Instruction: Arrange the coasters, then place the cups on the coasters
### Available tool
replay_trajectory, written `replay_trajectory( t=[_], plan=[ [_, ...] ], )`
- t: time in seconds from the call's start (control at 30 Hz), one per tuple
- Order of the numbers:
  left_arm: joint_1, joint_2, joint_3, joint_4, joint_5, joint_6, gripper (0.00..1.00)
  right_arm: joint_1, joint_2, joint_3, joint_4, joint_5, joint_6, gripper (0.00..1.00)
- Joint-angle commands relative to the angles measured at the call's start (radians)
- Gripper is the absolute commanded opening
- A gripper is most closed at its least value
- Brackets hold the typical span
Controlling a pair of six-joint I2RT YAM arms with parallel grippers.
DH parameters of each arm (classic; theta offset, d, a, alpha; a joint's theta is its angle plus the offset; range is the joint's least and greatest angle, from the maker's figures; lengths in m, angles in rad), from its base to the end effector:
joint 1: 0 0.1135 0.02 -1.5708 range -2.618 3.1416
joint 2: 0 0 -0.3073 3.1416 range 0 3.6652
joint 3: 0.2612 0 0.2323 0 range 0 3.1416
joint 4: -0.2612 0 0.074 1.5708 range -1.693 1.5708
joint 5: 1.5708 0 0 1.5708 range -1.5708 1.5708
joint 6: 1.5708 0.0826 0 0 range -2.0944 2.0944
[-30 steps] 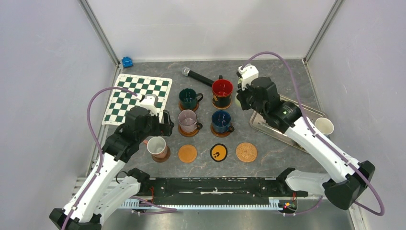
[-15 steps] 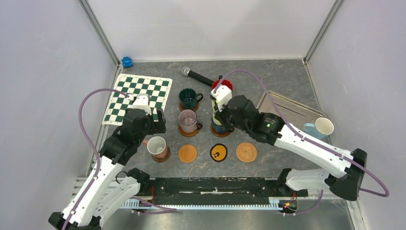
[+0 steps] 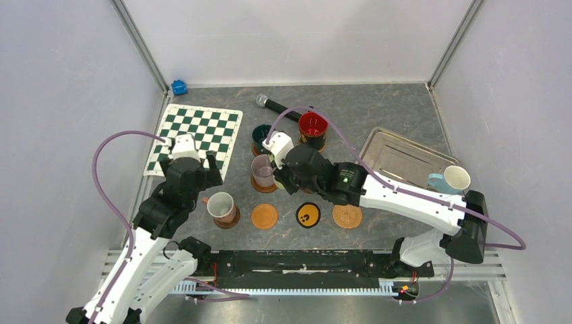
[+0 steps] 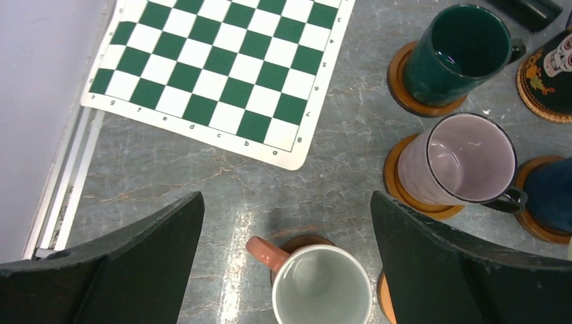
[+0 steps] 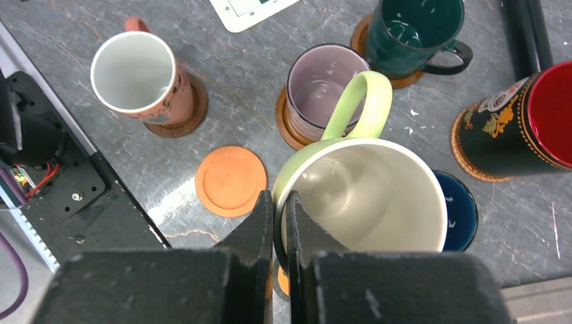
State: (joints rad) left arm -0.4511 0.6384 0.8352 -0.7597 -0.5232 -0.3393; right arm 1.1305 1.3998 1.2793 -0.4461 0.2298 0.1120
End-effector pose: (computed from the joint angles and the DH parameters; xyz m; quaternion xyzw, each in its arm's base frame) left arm 0.1122 -0.0085 0.3217 -0.0774 0.8515 0.0294 0.5177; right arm 0.1568 0.2887 0.3660 -0.3764 0.7872 0.1966 0.4473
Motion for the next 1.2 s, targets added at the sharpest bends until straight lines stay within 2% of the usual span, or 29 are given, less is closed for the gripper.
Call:
replay_trajectory(
  t=[0.0, 0.27, 0.53, 0.77, 1.17],
  plan=[
    [0.000, -0.060, 0.051, -0.007, -0.092, -0.037, 1.00, 0.019, 0.026, 0.107, 0.108, 0.014, 0.026, 0.00],
    [0.000, -0.177, 0.027, -0.017, -0.196, -0.024, 1.00, 0.066, 0.159, 0.167, 0.065, -0.020, 0.069, 0.00],
    [0.000, -0.247, -0.001, -0.028, -0.190, -0.031, 1.00, 0.095, 0.260, 0.240, 0.016, 0.010, 0.073, 0.00],
    [0.000, -0.239, -0.002, -0.019, -0.208, -0.028, 1.00, 0.161, 0.337, 0.286, -0.018, 0.021, 0.064, 0.00],
    [0.000, -0.279, -0.001, -0.029, -0.240, -0.035, 1.00, 0.211, 0.369, 0.221, 0.014, 0.080, 0.002, 0.00]
  ],
)
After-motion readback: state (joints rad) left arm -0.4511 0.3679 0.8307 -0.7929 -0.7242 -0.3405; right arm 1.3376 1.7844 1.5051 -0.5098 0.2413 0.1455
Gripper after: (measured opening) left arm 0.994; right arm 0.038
